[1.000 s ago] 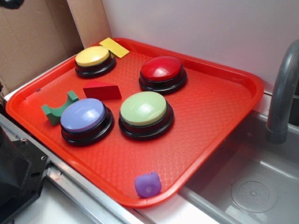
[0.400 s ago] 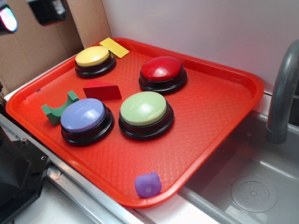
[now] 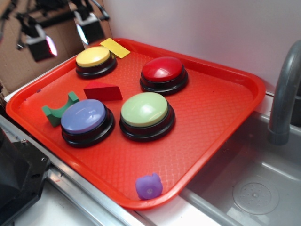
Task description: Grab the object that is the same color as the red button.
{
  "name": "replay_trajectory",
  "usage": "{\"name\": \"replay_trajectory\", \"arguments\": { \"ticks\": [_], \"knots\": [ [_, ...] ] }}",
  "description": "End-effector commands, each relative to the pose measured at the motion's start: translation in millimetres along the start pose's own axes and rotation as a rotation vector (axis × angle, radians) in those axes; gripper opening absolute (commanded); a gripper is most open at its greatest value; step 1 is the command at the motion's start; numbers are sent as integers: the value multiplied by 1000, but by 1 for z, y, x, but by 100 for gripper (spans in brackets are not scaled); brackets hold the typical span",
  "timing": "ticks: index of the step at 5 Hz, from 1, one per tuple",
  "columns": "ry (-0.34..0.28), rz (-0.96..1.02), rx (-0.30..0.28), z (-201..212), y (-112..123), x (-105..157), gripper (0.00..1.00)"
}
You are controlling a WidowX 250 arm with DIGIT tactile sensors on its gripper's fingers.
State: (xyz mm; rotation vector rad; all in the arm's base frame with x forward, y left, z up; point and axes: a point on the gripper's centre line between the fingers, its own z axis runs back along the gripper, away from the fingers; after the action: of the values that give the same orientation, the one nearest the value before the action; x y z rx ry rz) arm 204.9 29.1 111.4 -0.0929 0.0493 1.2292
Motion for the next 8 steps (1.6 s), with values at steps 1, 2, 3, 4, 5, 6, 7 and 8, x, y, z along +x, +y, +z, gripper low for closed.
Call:
{"name": "replay_trajectory", "arguments": {
  "ticks": [1,2,3,4,5,6,7,8],
  "knots": [
    [-32,292,-6,-41,-7,34,100],
    [-33,406,-8,-57,-7,39,100],
    [-20,481,-2,-70,-7,46,100],
    [33,515,13,-79,-9,45,100],
    [27,490,12,-84,-10,43,100],
    [40,478,-8,-86,-9,47,100],
    [5,414,-11,-84,-13,49,9],
    [-22,331,-27,-76,-15,50,0]
  ]
}}
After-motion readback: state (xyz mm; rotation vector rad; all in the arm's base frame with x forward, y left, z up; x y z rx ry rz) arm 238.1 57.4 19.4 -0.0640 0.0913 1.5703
